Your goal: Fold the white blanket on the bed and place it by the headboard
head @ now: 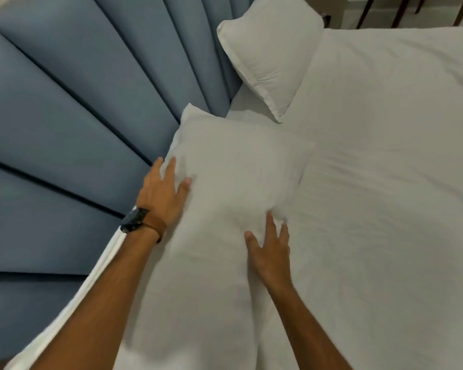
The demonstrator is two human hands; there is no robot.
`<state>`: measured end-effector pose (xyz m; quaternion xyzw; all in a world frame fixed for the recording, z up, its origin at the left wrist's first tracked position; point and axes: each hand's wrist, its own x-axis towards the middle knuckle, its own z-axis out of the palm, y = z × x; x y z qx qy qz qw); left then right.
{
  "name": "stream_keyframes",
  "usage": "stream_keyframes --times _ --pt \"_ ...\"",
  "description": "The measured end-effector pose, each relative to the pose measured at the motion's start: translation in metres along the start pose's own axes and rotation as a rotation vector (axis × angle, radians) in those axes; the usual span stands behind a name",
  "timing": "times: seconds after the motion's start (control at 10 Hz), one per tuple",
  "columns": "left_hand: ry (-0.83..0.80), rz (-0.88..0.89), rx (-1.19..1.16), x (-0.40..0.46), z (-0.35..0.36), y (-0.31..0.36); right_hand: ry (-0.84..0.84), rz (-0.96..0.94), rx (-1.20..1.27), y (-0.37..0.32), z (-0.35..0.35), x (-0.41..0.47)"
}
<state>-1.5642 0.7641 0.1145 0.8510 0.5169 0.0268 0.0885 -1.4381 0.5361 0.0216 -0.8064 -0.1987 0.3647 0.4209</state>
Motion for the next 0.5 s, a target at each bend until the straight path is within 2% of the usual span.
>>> stream_keyframes --times 0.1,0.2,0.3,0.4,0.5 --pt "-0.069 0.102 0.071 -0.017 0.043 0.002 0.024 -0.097 -0.164 0.003 0.023 -0.004" --pt "-0.074 0.125 0.146 -0.034 0.093 0.005 -0.101 -0.099 -0.272 0.021 0.040 -0.001" --pt "-0.097 0.106 0.153 -0.029 0.098 0.011 -0.198 -0.070 -0.249 0.028 0.028 0.011" --pt "-0.125 0.066 0.186 -0.025 0.086 0.023 -0.214 -0.137 -0.196 0.023 -0.011 0.010" --pt "-0.123 0.090 0.128 -0.038 0.076 0.036 -0.048 -0.191 -0.033 0.015 -0.053 -0.009"
